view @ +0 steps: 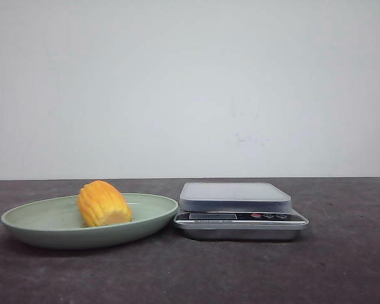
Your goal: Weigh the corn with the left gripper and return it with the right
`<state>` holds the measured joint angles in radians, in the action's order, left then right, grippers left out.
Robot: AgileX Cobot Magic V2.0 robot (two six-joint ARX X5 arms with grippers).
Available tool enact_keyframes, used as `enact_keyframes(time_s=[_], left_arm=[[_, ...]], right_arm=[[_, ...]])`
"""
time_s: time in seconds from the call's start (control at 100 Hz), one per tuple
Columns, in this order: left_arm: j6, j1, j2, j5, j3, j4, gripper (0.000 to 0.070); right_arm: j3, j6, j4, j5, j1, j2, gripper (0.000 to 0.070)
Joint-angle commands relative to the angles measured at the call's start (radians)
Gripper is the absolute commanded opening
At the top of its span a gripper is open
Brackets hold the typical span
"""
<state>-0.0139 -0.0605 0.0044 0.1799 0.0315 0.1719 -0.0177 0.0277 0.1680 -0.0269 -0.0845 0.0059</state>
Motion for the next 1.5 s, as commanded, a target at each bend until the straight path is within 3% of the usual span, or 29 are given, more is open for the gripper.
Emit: enact_keyframes(time_s=[0.0, 0.3, 0.38, 0.45, 0.54, 0.61, 0.72, 0.79, 0.91, 1.02, 1.11, 1.18, 1.23, 1.36, 1.49], left_arm=[[0.010, 0.000, -0.001, -0.003, -0.018, 0.006, 0.0011], [0.008, 0.000, -0.001, -0.003, -0.018, 0.006, 0.0011], [-0.027, 0.000, -0.001, -0.001, -0.018, 0.006, 0.0011], [-0.156, 0.000, -0.001, 0.010, -0.017, 0.006, 0.0011], [-0.381, 0.000, -0.001, 0.035, -0.010, 0.008, 0.0011], [-0.534, 0.000, -0.001, 0.118, 0.000, 0.008, 0.0011], [-0.620, 0.000, -0.001, 0.253, 0.007, 0.006, 0.0011], [-0.661, 0.000, -0.001, 0.271, 0.007, 0.006, 0.0011], [-0.887, 0.000, -0.001, 0.300, 0.007, -0.007, 0.0011], [-1.157, 0.000, -0.001, 0.449, 0.008, -0.201, 0.0011], [-1.257, 0.000, -0.001, 0.482, 0.050, -0.417, 0.0012], [-1.244, -0.001, 0.012, 0.468, 0.156, -0.357, 0.0013], [-1.173, -0.001, 0.038, 0.456, 0.260, -0.221, 0.0013], [-0.799, -0.001, 0.182, 0.425, 0.577, 0.154, 0.0013], [-0.480, -0.001, 0.367, 0.361, 0.893, 0.411, 0.0012]], right_arm=[[0.004, 0.010, -0.011, 0.001, -0.001, -0.002, 0.0006], [0.004, 0.010, -0.011, 0.000, -0.001, -0.002, 0.0006], [0.004, 0.014, -0.012, 0.000, -0.001, -0.002, 0.0006], [0.004, 0.015, -0.018, -0.004, -0.002, -0.002, 0.0006], [0.004, 0.032, -0.058, -0.004, -0.002, -0.002, 0.0006], [0.003, 0.129, -0.098, -0.031, -0.002, -0.002, 0.0006], [0.003, 0.278, -0.158, -0.153, -0.002, -0.002, 0.0006], [0.003, 0.331, -0.216, -0.208, -0.002, -0.002, 0.0006], [-0.017, 0.401, -0.305, -0.299, -0.002, -0.002, 0.0005], [-0.117, 0.410, -0.237, -0.339, -0.002, -0.002, 0.0004], [-0.251, 0.392, -0.100, -0.340, -0.002, 0.021, 0.0004], [-0.371, 0.326, 0.014, -0.339, -0.002, 0.067, 0.0004], [-0.460, 0.264, 0.080, -0.339, -0.002, 0.119, 0.0004], [-0.701, 0.140, 0.241, -0.318, -0.002, 0.286, 0.0004], [-0.943, 0.053, 0.448, -0.209, -0.002, 0.447, 0.0004]])
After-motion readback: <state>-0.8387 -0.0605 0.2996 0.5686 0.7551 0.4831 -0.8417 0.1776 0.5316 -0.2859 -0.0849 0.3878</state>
